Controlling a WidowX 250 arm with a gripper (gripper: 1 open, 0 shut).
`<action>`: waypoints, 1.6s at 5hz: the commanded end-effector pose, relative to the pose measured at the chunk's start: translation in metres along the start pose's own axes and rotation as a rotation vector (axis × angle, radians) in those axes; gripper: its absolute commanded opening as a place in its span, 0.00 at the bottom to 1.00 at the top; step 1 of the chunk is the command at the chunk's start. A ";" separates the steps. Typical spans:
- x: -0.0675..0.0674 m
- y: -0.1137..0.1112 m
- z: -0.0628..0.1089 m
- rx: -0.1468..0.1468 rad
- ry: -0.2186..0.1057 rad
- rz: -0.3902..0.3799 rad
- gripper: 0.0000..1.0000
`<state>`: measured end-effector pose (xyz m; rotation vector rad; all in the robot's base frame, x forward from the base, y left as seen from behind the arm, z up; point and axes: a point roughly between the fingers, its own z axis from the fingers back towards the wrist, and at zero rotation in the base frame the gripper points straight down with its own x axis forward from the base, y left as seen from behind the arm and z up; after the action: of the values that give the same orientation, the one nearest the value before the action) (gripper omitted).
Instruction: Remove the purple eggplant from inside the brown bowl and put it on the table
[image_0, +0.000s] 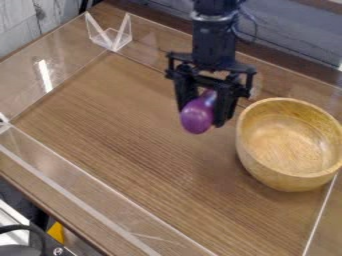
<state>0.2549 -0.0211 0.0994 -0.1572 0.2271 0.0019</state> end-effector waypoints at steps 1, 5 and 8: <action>-0.010 0.002 0.004 0.012 -0.063 -0.041 0.00; -0.012 0.010 -0.034 0.055 -0.129 -0.106 0.00; -0.009 0.009 -0.041 0.084 -0.161 -0.129 0.00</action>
<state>0.2309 -0.0167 0.0450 -0.0932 0.1239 -0.1090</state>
